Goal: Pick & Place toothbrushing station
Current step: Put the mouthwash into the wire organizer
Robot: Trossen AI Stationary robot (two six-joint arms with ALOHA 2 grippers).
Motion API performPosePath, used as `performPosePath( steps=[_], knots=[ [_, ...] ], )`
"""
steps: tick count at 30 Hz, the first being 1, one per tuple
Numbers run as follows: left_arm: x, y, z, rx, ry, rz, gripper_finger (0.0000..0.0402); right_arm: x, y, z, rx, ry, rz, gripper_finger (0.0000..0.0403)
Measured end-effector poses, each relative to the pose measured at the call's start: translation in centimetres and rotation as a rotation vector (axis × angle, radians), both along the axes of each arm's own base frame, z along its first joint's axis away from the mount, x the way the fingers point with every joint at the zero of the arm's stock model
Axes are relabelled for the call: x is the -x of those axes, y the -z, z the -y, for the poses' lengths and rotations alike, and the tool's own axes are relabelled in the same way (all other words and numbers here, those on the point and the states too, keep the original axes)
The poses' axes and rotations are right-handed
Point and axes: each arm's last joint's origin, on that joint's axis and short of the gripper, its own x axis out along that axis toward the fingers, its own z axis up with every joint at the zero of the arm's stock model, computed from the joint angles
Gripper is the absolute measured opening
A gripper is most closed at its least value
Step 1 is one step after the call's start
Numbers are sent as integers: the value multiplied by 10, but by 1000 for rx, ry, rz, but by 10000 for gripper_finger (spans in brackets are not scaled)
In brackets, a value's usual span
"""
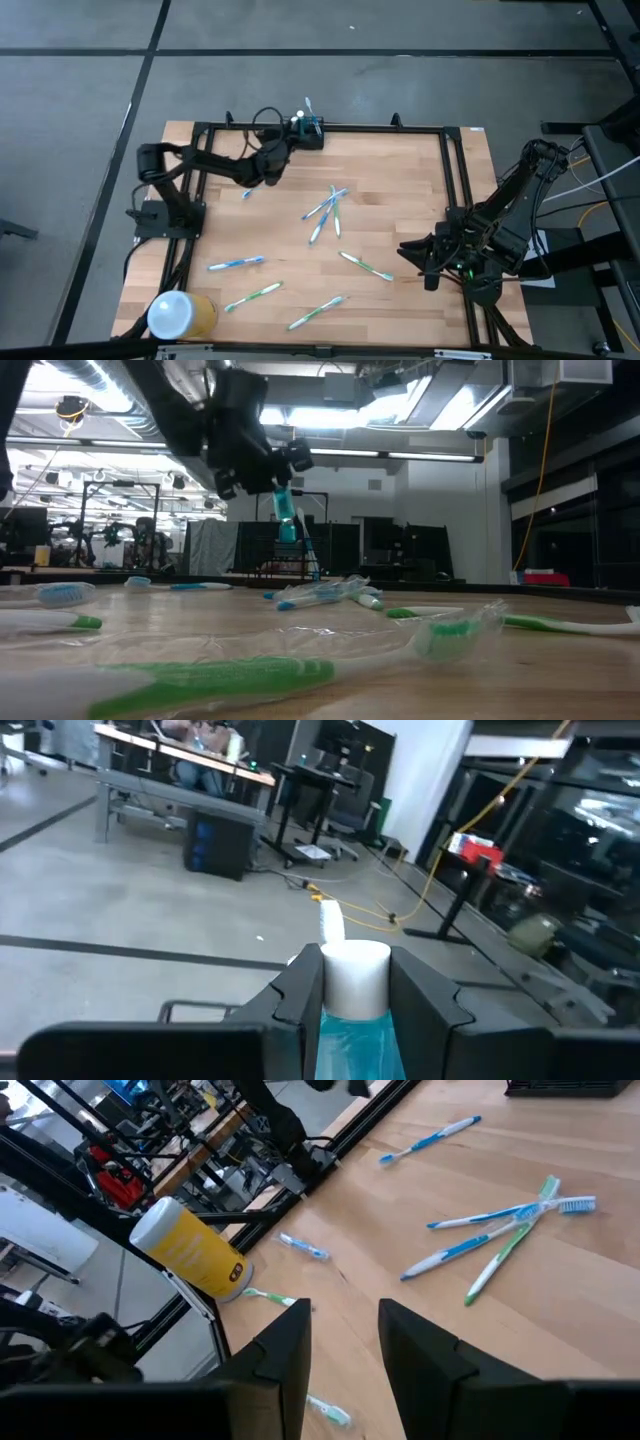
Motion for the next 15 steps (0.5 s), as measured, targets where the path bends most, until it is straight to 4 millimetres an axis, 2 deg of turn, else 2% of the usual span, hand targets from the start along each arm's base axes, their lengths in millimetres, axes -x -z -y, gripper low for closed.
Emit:
performPosePath(
  steps=[7,15],
  knots=[
    [-7,6,-31,-1,-54,12,83,-1,0,-1,-4,11,15,120],
    [0,4,-50,-5,-60,-1,83,-1,1,-1,-2,29,27,120]
  ],
)
